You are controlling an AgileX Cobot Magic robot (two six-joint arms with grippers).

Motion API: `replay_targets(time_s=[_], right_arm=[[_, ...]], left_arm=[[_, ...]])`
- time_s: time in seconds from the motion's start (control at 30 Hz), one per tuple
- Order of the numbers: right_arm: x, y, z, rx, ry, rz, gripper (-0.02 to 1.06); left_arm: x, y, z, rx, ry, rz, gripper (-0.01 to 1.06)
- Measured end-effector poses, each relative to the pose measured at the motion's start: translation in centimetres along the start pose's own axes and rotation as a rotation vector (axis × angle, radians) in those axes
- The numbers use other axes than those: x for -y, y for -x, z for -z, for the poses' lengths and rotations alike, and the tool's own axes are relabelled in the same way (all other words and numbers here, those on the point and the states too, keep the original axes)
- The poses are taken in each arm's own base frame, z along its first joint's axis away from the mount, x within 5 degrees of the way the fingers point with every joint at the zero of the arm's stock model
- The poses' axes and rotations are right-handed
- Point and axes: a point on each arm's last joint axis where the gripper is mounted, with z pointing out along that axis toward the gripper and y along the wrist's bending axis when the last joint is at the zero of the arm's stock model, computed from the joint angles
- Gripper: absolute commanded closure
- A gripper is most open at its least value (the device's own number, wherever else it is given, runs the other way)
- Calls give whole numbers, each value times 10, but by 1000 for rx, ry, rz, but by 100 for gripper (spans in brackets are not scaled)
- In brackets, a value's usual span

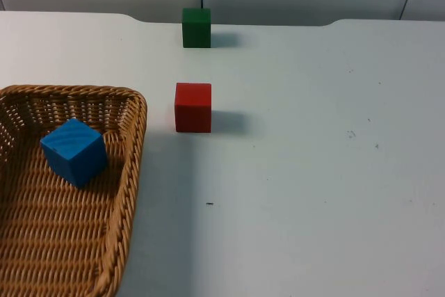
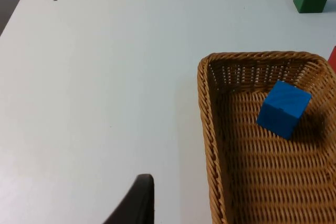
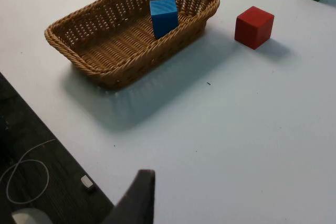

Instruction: Pick up the basket with the left hand and place the blue cube into the basket with the right hand.

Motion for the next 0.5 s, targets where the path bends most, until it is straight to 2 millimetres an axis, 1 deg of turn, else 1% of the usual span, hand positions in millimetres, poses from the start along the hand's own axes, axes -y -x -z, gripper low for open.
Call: replay_targets(time_s=[0.43, 0.5], right_arm=[[0, 0, 0, 0, 2, 5, 0], [0, 0, 0, 2, -31, -12, 0]], left_arm=[[0, 0, 0, 0, 0, 0, 0], [0, 0, 0, 0, 0, 0, 0]])
